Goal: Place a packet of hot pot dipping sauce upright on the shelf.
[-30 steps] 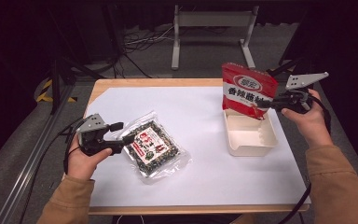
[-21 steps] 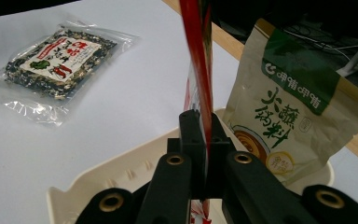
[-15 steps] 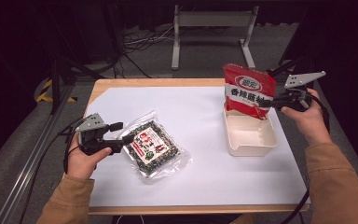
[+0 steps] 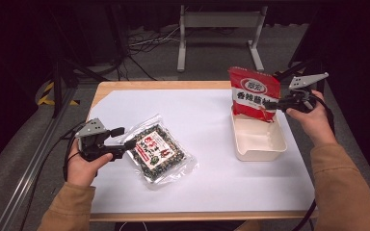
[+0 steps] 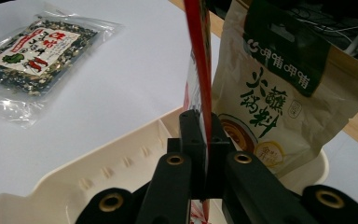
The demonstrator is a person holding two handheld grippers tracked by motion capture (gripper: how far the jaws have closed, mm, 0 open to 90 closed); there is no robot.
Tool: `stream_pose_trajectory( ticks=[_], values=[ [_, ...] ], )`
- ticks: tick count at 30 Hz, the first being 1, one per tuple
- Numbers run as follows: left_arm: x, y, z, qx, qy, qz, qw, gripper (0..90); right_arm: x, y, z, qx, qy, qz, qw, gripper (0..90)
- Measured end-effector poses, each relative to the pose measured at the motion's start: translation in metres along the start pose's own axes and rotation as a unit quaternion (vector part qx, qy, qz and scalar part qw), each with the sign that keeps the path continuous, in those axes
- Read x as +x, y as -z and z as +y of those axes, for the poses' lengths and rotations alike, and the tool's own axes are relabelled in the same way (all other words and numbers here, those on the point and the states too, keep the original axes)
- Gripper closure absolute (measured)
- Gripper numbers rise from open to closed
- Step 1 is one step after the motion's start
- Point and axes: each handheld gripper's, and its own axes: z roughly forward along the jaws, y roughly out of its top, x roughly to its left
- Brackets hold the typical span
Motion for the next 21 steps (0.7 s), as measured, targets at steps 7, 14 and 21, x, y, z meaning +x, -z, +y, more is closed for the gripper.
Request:
stream_pose_trajectory(
  ticks=[7,14,21],
  values=[
    [0.001,0.002,-0.003,0.003,-0.002,0.002,1.0,31.3,-0.006,-0.01,-0.002,0.008,0.0,-0.017,0.9998,89.9],
    [0.001,0.002,-0.004,0.002,0.001,0.002,1.0,31.3,-0.009,-0.015,-0.006,0.005,-0.003,-0.049,0.9988,89.7],
    [0.001,0.002,-0.004,0.002,0.0,0.001,1.0,31.3,-0.012,-0.022,-0.012,0.008,-0.013,-0.065,0.9977,89.6]
  ],
)
